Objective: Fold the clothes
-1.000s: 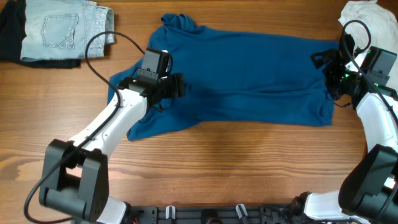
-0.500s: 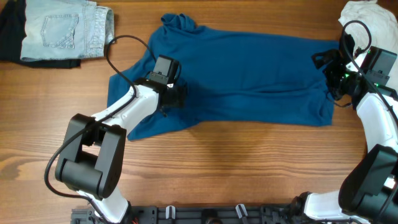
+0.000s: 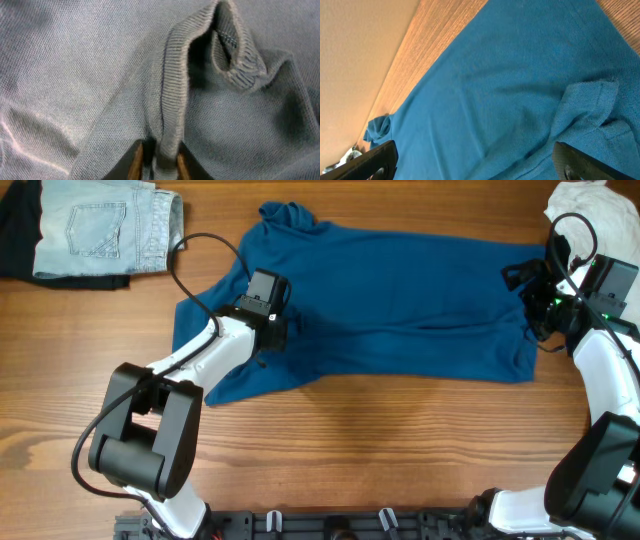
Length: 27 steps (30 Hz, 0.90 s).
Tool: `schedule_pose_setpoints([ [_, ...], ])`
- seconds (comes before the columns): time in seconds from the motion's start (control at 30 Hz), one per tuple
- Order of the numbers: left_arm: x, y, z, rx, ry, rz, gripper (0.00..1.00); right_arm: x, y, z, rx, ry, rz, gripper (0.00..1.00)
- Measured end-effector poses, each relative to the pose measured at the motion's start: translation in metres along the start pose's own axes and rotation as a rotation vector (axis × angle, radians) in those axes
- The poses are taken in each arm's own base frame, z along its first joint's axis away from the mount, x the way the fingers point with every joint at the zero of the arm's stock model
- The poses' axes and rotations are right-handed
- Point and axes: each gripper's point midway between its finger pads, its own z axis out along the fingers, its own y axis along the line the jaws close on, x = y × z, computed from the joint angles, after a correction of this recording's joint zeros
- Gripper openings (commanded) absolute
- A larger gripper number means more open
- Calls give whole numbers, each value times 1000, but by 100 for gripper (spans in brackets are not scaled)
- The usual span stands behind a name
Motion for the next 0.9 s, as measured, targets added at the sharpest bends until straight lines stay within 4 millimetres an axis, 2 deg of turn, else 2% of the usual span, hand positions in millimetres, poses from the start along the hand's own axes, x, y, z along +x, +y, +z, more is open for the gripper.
schedule_pose_setpoints([
  [0.27,-4,7,0,-40,-20,1,4,1,-1,0,2,3,1,100],
  [0.57,-58,11,-10,-71,-223,-23,4,1,-2,0,8,5,3,99],
  [0.73,-75,30,-13,-126,-291,-56,4,2,-2,0,9,6,4,100],
  [0.87,-80,51,-13,-164,-303,-84,4,2,-3,0,12,7,5,99],
  [0.9,-80,56,-13,-174,-303,-91,16,2,-3,0,13,6,5,99],
])
